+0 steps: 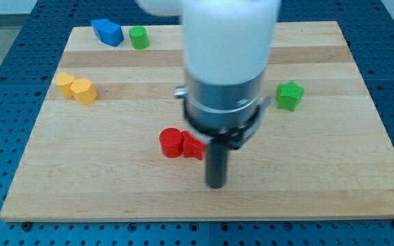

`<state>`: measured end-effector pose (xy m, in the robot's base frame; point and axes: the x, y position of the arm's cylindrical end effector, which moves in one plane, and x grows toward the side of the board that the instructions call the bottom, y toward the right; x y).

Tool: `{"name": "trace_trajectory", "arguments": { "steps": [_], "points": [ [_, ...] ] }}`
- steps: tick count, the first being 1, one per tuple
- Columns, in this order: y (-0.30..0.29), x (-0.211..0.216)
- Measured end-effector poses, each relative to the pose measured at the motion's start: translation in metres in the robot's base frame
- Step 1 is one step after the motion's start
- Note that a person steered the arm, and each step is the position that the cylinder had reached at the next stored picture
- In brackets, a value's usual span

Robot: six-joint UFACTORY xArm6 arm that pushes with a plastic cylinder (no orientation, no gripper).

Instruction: Push the red star to the left side of the green star

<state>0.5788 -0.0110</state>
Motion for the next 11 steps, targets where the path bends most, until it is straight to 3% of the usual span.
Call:
{"name": "trace_trajectory", "arguments": {
  "steps": [1, 2, 3, 4, 6, 7, 8, 10, 11],
  "points": [
    [-0.045, -0.026],
    [0.008, -0.084],
    [0.065, -0.114],
    [0.070, -0.132],
    [0.010, -0.089],
    [0.009, -0.141],
    [-0.013, -0.148],
    [0.114, -0.147],
    [0.113, -0.131]
  ]
}}
